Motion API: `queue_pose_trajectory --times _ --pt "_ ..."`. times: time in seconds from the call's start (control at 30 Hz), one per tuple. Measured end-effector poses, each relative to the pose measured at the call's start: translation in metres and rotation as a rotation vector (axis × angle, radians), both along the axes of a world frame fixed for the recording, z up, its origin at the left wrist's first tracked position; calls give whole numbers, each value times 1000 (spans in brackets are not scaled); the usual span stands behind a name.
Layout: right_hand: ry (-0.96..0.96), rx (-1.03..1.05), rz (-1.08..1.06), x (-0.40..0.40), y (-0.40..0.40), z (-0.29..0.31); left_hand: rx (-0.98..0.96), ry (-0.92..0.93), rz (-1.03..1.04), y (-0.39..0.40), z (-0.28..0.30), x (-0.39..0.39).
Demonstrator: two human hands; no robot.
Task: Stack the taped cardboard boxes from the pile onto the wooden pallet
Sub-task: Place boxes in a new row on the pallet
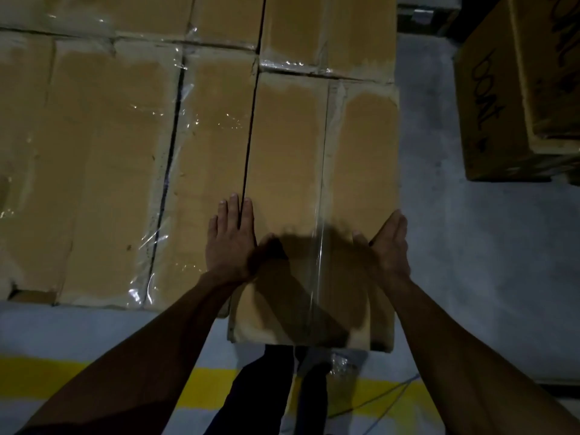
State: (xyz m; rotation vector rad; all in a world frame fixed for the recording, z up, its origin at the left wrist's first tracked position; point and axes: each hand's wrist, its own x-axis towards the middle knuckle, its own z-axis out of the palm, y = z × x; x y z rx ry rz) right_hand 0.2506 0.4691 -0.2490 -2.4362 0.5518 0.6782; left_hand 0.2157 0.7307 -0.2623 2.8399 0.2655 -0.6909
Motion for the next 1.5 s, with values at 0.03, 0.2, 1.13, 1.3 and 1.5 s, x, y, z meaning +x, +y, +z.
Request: queue_pose_trajectory --times 0.03,0.2,1.13,1.3,1.5 --pt "6 -14 41 -9 -1 1 8 15 -19 1 2 -10" --pt "5 -95 231 -68 -4 4 22 32 -67 4 9 -70" --pt "-181 -282 572 -167 -20 -23 81 -93 -292 21 7 -158" --pt "-158 -284 585 -157 -18 -21 76 -92 -283 22 3 -155" --pt "-156 -266 574 -141 -16 -21 74 -124 -238 14 5 -147"
